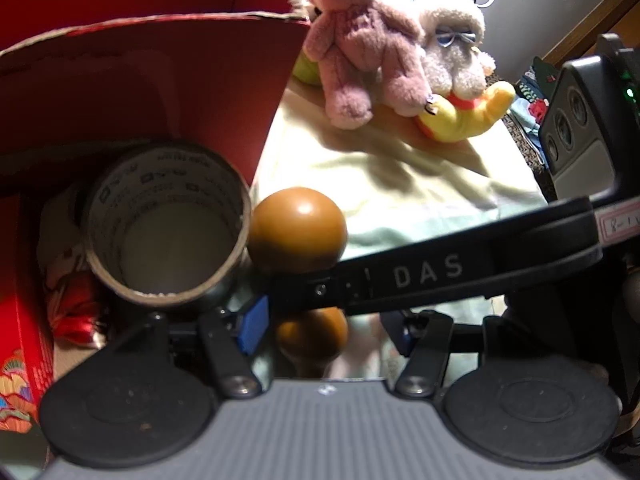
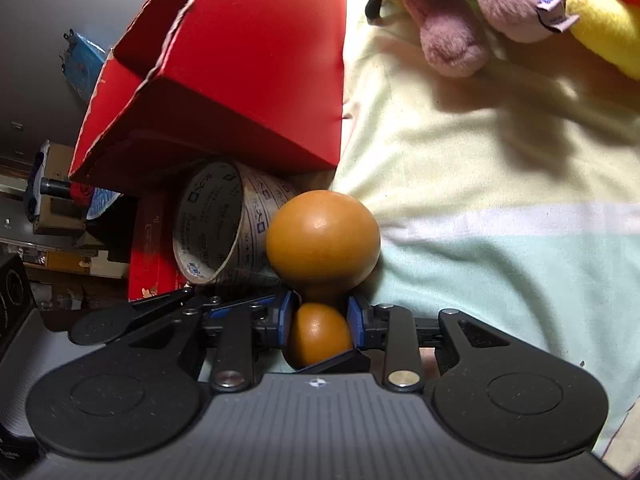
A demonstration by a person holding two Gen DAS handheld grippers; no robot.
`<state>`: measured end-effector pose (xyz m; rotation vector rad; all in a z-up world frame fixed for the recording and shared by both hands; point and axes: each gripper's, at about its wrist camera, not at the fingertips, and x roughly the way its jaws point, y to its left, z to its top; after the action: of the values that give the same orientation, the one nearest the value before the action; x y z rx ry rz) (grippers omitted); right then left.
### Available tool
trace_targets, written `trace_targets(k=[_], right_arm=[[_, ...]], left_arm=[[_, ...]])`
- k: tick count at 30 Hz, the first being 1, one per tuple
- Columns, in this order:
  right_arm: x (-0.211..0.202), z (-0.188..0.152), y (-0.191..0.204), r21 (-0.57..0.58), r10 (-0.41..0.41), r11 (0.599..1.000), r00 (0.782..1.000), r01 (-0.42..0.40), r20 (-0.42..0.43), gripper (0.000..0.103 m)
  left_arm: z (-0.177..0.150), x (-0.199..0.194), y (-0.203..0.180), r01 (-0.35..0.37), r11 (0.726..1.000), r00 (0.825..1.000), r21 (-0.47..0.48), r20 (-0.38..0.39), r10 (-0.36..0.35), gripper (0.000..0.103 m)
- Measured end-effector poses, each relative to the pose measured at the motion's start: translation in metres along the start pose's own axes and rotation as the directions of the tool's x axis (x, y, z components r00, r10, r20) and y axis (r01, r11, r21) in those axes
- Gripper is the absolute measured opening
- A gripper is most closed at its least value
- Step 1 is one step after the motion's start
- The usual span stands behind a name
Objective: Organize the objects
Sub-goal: 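Lift the gourd with the right gripper and carry it over the red box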
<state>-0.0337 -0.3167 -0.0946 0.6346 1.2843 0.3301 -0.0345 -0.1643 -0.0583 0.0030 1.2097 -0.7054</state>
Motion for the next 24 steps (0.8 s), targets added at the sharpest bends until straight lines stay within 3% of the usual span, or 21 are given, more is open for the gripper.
trace_targets(k=[7, 10, 15, 20, 24], right_arm=[[-0.006, -0.004, -0.011, 0.031, 0.03, 0.999, 1.0, -0.03, -0.006, 0.031], [-0.012, -0.006, -0.013, 0.012, 0.031, 0.999, 1.0, -0.031, -0.003, 0.031], [-0.03, -0.008, -0.023, 0.027, 0.072, 0.997, 0.997, -0.072, 0.007, 0.03], [-0.059, -0.01, -0.011, 0.027, 0.097, 0.995, 0.991, -0.1, 0.09, 0.03], [-0.098, -0.005, 0.01, -0.022, 0.121, 0.993, 0.973, -0.119, 0.198, 0.03]], left_arm=[[0.0, 0.001, -0.001, -0.016, 1.0, 1.0, 0.015, -0.007, 0.016, 0.06], [-0.003, -0.001, -0.003, -0.023, 0.999, 1.0, 0.026, -0.006, 0.023, 0.049], [-0.006, -0.009, -0.014, 0.015, 0.998, 1.0, 0.054, 0.009, -0.016, 0.048], [0.007, -0.031, -0.033, 0.064, 0.99, 0.996, 0.124, 0.056, -0.071, 0.048], [0.028, -0.062, -0.041, 0.112, 0.977, 0.981, 0.183, 0.134, -0.138, 0.049]])
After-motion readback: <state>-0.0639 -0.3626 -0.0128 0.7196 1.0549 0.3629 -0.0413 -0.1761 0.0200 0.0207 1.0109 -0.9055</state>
